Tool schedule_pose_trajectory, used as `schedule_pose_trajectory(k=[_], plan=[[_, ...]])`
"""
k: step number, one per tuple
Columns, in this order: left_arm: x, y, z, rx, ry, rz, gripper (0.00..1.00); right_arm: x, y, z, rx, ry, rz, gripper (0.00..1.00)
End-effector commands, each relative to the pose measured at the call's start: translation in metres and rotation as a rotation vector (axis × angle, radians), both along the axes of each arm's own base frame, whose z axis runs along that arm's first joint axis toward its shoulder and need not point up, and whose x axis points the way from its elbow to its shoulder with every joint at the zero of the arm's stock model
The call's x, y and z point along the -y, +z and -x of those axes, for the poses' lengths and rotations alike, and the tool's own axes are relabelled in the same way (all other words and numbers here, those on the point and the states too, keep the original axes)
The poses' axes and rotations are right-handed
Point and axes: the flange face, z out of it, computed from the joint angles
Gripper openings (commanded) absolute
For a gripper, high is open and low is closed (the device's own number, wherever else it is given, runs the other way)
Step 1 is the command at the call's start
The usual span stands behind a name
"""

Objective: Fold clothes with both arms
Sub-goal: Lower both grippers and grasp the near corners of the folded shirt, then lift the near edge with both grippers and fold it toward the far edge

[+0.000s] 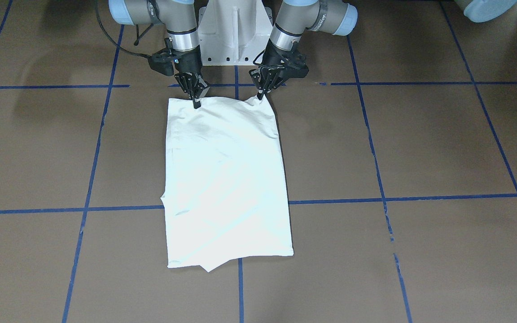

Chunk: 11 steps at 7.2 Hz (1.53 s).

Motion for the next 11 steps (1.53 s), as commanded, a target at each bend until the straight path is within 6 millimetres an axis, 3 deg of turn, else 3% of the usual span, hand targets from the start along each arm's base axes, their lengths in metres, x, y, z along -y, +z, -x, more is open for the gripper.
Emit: schedule_pose_trajectory(k=[1,2,3,4,5,6,7,8,10,11], plan=[[0.001,-0.015,0.012,-0.025,0.001,-0.009,0.0,0.004,-0.006,-0.004,0.01,0.01,-0.006,0.0],[-0.001,-0.049,0.051,-0.035,0.015,-0.04,0.0,0.004,-0.037,-0.033,0.074,0.012,-0.014,0.0],[-0.009,-0.082,0.089,-0.029,0.027,-0.035,0.0,-0.006,-0.073,-0.074,0.05,0.001,-0.01,0.0],[-0.018,-0.105,0.126,-0.032,0.044,-0.018,0.0,-0.039,-0.111,-0.122,0.044,-0.057,-0.005,0.0],[-0.023,-0.118,0.152,-0.038,0.045,-0.013,0.0,-0.053,-0.127,-0.144,0.064,-0.082,-0.006,0.0],[-0.028,-0.12,0.154,-0.029,0.07,-0.002,0.0,-0.054,-0.124,-0.137,0.049,-0.092,-0.008,0.0],[-0.025,-0.113,0.143,-0.002,0.075,-0.009,0.0,-0.044,-0.119,-0.114,0.007,-0.081,-0.022,0.0],[-0.004,-0.112,0.139,0.02,0.045,-0.027,0.0,-0.018,-0.12,-0.101,-0.035,-0.067,-0.055,0.0],[0.063,-0.113,0.121,0.088,0.005,-0.076,0.0,0.026,-0.116,-0.101,-0.088,-0.019,-0.079,0.0],[0.09,-0.114,0.115,0.12,-0.004,-0.104,0.0,0.052,-0.112,-0.082,-0.118,0.003,-0.08,0.0]])
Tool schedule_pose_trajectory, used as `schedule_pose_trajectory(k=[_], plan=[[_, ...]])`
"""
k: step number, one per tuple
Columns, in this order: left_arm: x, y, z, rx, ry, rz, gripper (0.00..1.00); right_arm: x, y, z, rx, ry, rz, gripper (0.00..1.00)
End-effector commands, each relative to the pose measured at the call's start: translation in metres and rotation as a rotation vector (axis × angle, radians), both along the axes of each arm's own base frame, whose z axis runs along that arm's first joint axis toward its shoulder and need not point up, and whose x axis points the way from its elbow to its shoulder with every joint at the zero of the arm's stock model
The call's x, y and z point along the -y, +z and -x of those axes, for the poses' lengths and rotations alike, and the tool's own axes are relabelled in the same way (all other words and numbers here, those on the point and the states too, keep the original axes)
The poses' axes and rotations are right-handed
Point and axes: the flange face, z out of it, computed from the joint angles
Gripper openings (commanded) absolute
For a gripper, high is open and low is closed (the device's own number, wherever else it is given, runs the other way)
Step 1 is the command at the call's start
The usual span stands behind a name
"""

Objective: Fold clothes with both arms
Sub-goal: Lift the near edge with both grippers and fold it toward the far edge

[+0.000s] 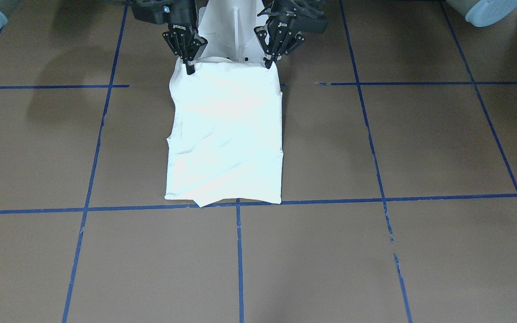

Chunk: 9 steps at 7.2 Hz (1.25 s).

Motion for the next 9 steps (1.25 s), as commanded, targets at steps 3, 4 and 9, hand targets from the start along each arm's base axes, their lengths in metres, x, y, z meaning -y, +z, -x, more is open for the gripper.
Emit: schedule_pose_trajectory(k=[3,4,9], plan=[[0.098,0.004,-0.024,0.104,-0.065,-0.06,0.0,0.104,0.049,0.053,-0.049,0.035,-0.015,0.0],[0.12,0.013,-0.044,0.103,-0.08,-0.064,0.0,0.124,0.064,0.055,-0.078,0.032,-0.016,0.0],[0.18,0.055,-0.102,0.199,-0.061,-0.109,0.0,0.176,0.08,0.106,-0.148,0.034,-0.001,0.0]])
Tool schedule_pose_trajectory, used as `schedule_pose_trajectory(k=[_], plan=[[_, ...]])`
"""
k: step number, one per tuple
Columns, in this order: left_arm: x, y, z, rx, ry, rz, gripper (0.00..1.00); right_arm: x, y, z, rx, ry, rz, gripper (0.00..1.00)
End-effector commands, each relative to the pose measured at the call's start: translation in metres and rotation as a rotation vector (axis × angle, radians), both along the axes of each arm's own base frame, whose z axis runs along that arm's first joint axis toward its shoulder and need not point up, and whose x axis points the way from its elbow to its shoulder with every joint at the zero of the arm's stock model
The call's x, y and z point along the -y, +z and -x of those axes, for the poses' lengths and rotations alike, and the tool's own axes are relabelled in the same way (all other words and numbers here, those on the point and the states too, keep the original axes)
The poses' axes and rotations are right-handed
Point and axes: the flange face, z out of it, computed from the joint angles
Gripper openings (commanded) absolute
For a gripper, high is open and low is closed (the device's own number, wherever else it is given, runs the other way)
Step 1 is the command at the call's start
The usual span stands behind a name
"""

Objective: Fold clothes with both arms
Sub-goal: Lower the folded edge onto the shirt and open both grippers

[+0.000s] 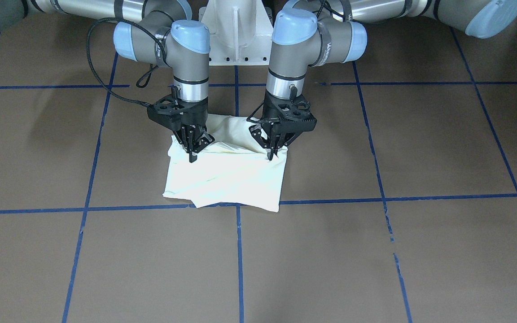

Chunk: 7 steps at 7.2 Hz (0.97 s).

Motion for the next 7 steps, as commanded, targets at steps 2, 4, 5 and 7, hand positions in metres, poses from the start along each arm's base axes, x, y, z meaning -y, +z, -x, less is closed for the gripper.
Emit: schedule_pose_trajectory(k=[2,4,5,7], plan=[[0.015,0.025,-0.025,0.009,0.007,-0.005,0.0,0.007,0.012,0.01,-0.022,-0.012,-0.002,0.0],[0.014,0.029,-0.023,0.022,0.028,-0.032,0.99,0.013,0.018,0.01,-0.077,-0.07,-0.047,0.99],[0.01,0.016,-0.016,0.0,0.048,-0.075,1.0,0.024,0.012,0.0,-0.077,-0.089,-0.058,1.0],[-0.001,0.018,0.046,-0.022,0.184,-0.171,1.0,0.016,-0.033,-0.027,-0.015,-0.217,-0.131,1.0]])
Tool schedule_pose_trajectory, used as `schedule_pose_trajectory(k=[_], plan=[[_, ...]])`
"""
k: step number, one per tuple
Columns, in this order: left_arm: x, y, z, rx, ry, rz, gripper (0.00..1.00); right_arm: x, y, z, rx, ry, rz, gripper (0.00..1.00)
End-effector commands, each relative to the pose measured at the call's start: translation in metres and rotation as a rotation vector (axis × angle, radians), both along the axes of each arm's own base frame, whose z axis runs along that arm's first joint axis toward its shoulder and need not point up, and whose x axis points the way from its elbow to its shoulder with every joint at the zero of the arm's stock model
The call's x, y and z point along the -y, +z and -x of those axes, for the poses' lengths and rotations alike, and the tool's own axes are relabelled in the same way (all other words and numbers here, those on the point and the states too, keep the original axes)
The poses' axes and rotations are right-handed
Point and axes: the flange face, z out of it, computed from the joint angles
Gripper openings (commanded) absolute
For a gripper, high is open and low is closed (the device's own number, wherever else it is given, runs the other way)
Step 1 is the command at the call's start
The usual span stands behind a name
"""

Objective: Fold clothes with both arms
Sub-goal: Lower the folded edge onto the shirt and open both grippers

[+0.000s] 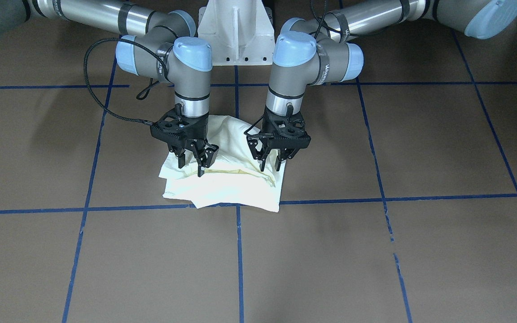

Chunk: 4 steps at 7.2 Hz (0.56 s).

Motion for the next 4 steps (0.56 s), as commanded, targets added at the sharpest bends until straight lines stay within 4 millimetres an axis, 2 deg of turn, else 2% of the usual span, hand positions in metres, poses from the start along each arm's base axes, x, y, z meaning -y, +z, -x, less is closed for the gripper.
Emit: schedule_pose_trajectory(k=[1,4], plan=[[-0.008,0.006,0.062,-0.011,0.092,-0.098,1.0,-0.024,-0.031,-0.009,0.021,-0.127,-0.086,1.0],[-0.007,0.008,0.063,-0.01,0.086,-0.092,1.0,-0.086,-0.022,0.04,-0.129,-0.302,-0.273,1.0]])
